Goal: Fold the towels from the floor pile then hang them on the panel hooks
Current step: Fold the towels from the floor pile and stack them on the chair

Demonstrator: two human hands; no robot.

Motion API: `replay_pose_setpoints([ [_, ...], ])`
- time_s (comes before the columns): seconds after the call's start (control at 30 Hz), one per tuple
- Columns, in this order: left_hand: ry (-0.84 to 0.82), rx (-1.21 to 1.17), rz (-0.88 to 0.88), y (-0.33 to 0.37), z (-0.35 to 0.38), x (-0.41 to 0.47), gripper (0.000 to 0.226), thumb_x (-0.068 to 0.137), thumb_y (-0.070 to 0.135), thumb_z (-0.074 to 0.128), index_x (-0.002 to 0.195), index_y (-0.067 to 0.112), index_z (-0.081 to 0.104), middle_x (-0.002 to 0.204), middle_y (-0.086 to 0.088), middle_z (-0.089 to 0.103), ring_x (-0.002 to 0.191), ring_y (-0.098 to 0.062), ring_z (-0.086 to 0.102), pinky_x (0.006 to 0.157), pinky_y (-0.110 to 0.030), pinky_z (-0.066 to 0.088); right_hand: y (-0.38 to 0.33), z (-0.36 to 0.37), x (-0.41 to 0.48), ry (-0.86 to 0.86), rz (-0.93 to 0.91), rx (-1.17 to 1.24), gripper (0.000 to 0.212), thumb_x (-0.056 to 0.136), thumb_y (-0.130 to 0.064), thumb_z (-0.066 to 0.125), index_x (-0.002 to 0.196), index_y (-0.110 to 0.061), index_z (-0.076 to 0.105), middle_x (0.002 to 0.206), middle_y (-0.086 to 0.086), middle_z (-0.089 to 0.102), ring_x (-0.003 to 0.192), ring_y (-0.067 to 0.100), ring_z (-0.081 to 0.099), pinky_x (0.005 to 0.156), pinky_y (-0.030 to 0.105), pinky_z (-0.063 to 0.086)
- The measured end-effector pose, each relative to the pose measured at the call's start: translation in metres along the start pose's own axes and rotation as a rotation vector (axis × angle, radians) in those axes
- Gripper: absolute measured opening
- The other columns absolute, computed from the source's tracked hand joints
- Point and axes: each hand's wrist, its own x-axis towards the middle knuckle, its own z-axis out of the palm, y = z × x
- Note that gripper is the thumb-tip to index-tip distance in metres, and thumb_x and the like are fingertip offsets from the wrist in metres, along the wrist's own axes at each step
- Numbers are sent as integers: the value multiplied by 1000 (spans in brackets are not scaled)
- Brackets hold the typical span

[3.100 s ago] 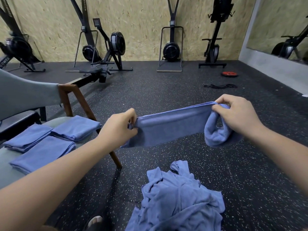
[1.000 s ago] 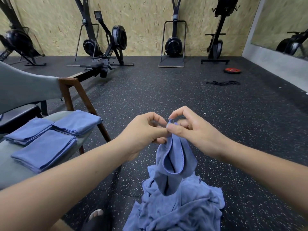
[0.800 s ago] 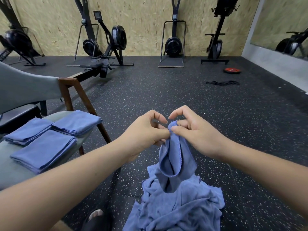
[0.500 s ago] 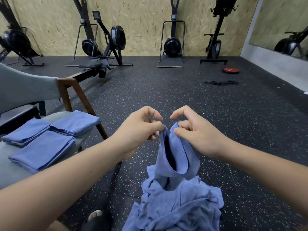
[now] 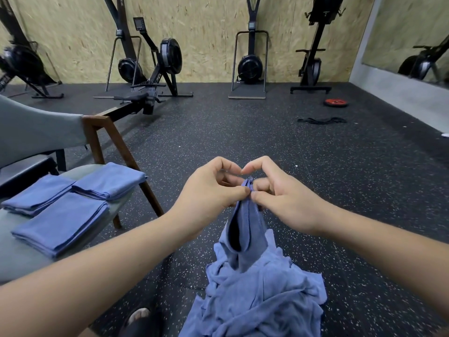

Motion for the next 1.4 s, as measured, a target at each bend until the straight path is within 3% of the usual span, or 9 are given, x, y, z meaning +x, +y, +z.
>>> replay_pose_setpoints([
  [0.2,17,93,32,3,-1,1,29,78,25,79,106,26,70,93,2,82,80,-17,69,84,-51,60,0,1,-2,-25,-9,-17,35,109,-9,52,134,-32,45,77,22,53,78,39,50,84,62,47],
  [0.43,60,143,1,4,-5,1,27,75,23,70,102,26,72,86,-1,81,75,-22,65,84,-64,58,-2,-2,-2,64,15,-31,38,104,-10,58,128,-38,47,73,18,58,67,37,48,62,46,41],
  [0.6,31,219,-6,7,-5,-2,30,75,24,70,105,29,74,89,4,82,78,-21,71,88,-62,60,-2,0,-1,30,14,-26,39,103,-13,58,128,-41,49,78,20,63,79,46,57,81,65,50],
  [0.73,8,259,20,10,-3,-5,31,87,13,73,113,30,73,93,12,82,96,-29,77,96,-55,59,-2,-1,-2,23,45,-44,46,101,-8,52,131,-43,49,83,12,71,89,44,62,86,62,51],
  [0.87,-12,271,104,11,1,-7,45,84,3,74,119,30,68,98,17,81,90,-13,75,88,-38,59,2,-2,1,127,63,-43,38,99,-13,64,127,-36,54,86,-2,79,88,33,70,86,52,56],
  [0.97,-9,340,161,9,6,-8,52,80,3,74,119,34,62,98,21,80,82,0,69,77,-20,49,3,-2,3,215,88,-49,22,97,-16,69,114,-28,64,80,-4,79,80,25,71,86,47,57],
  [1.1,14,334,192,7,9,-7,49,82,9,71,119,37,57,99,21,79,79,2,66,74,-20,46,3,-3,3,245,77,-60,4,97,-21,75,96,-24,72,70,-2,76,64,11,63,75,45,57],
  [1.27,24,361,226,4,11,-6,46,84,5,67,117,35,55,97,19,78,78,1,67,70,-14,44,0,-3,1,271,11,-188,10,95,-23,78,87,-24,71,67,-8,74,62,7,68,66,31,52],
  [1.4,40,442,285,5,4,-2,41,85,3,65,111,34,55,97,15,74,85,-6,69,71,-15,48,4,-9,2,324,-46,-273,16,94,-24,78,82,-23,67,68,-1,63,61,6,51,61,29,43],
])
